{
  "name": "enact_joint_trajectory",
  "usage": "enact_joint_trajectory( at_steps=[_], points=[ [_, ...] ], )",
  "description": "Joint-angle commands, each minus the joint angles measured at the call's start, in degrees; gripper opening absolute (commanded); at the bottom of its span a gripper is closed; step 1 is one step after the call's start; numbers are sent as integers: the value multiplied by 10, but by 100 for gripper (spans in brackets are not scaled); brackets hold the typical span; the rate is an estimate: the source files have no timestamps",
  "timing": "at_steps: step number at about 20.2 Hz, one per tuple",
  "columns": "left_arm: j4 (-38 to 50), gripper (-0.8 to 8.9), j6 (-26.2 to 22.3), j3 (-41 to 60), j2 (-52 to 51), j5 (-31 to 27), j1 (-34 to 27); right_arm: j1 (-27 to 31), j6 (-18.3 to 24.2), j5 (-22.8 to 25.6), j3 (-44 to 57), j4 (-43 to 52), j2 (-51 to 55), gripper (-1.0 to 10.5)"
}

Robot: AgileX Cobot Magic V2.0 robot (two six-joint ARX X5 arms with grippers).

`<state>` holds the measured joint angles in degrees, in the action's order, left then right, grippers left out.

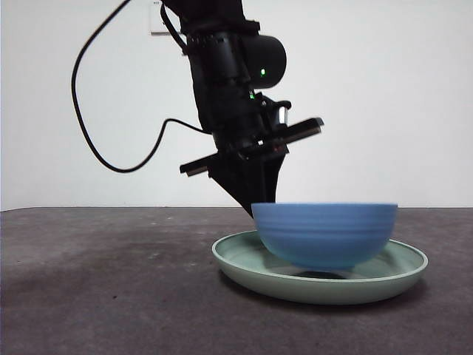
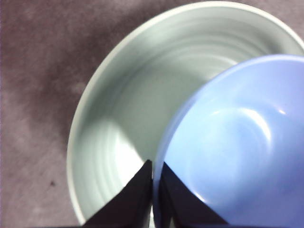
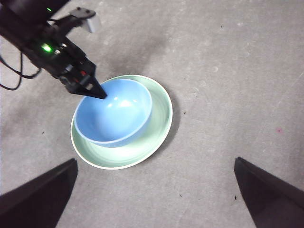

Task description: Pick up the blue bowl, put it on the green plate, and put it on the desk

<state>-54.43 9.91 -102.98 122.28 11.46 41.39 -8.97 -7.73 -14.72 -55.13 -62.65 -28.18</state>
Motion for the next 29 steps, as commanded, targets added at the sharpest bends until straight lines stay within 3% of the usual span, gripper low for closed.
enact_joint_trajectory(
  at_steps=[1, 4, 6, 8, 10, 13, 18, 29],
  points=[
    [2, 9, -7, -19, 22, -2, 5, -1, 5, 2, -11, 4, -1, 541],
    [5, 45, -7, -19, 22, -1, 7, -1, 5, 2, -11, 4, -1, 541],
    [4, 172, -7, -23, 22, -1, 6, -1, 5, 2, -11, 5, -1, 541],
    [5, 359, -8, -30, 22, -1, 6, -1, 5, 2, -11, 5, -1, 541],
    [-5, 462, -21, -46, 22, -1, 5, -1, 5, 2, -11, 5, -1, 541],
    [-72, 469, -39, -101, 22, -1, 1, -1, 5, 3, -11, 5, -1, 541],
    [-197, 469, -48, -214, 10, -1, -3, -1, 7, 45, -11, 5, -1, 541],
    [-270, 470, -78, -215, -244, -16, -1, -1, -6, 43, -11, 25, -2, 541]
  ],
)
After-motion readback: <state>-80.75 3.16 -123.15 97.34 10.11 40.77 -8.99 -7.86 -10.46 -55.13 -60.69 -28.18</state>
